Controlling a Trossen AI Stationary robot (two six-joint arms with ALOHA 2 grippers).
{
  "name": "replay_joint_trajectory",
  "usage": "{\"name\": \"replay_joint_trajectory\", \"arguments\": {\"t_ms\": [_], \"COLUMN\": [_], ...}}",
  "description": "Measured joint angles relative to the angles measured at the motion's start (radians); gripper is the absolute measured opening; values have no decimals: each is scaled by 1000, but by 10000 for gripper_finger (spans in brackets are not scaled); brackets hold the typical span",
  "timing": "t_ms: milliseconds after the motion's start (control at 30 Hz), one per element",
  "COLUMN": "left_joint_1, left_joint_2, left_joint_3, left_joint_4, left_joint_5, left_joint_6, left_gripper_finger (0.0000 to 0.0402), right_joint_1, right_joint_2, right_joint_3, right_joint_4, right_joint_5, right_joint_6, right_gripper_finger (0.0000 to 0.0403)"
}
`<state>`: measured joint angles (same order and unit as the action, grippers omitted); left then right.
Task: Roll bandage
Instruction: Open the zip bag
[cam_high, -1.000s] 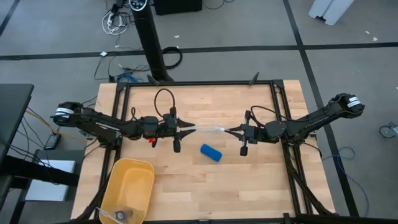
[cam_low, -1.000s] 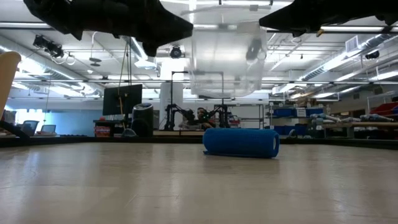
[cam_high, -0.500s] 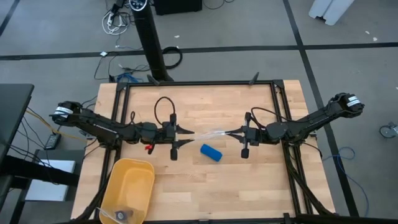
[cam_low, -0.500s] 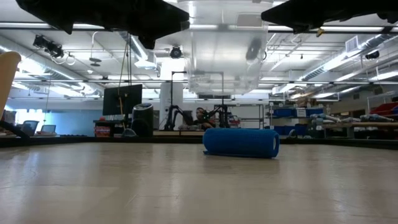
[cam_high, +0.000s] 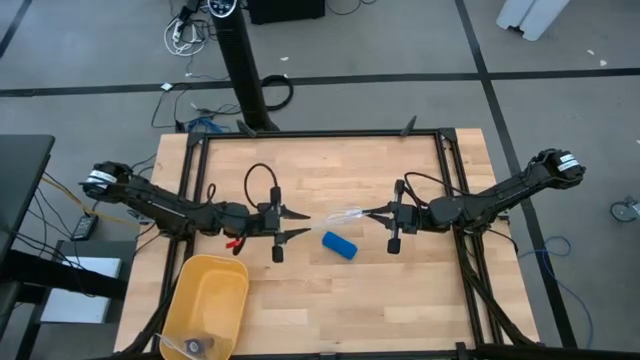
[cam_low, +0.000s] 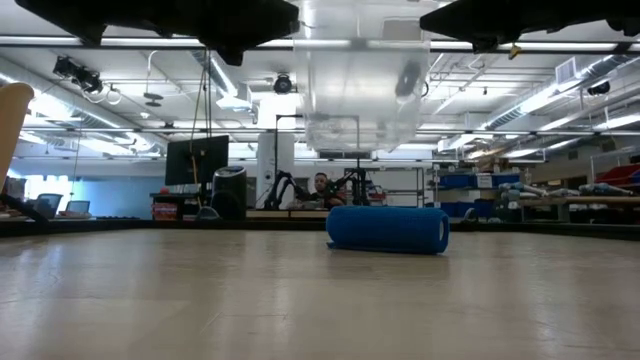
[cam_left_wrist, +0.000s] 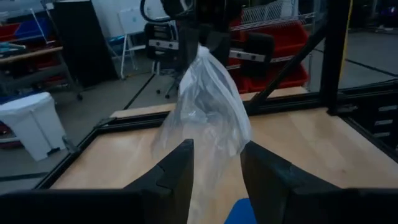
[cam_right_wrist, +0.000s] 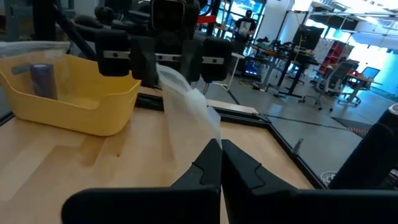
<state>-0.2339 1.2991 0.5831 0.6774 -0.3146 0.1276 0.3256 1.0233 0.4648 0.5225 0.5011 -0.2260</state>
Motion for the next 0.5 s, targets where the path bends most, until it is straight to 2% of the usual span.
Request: {"name": "replay_joint_trajectory", "arguments": {"t_ms": [200, 433, 500], "left_joint_1": [-10, -10, -10], "left_joint_2": [0, 0, 0], "left_joint_3": [0, 0, 0], "left_joint_4": [13, 17, 19], "left_joint_5": [-89, -78, -53], "left_joint_6": [-5, -8, -17], "left_gripper_finger": [117, 19, 8], "right_joint_1": [0, 0, -5], "right_joint_2": [0, 22, 36], "right_joint_3": [0, -1, -1], "right_joint_4": [0, 3, 12], "right_joint_5": [-1, -60, -76], "right_joint_6": [24, 54, 54], "right_gripper_finger": [0, 0, 0]}}
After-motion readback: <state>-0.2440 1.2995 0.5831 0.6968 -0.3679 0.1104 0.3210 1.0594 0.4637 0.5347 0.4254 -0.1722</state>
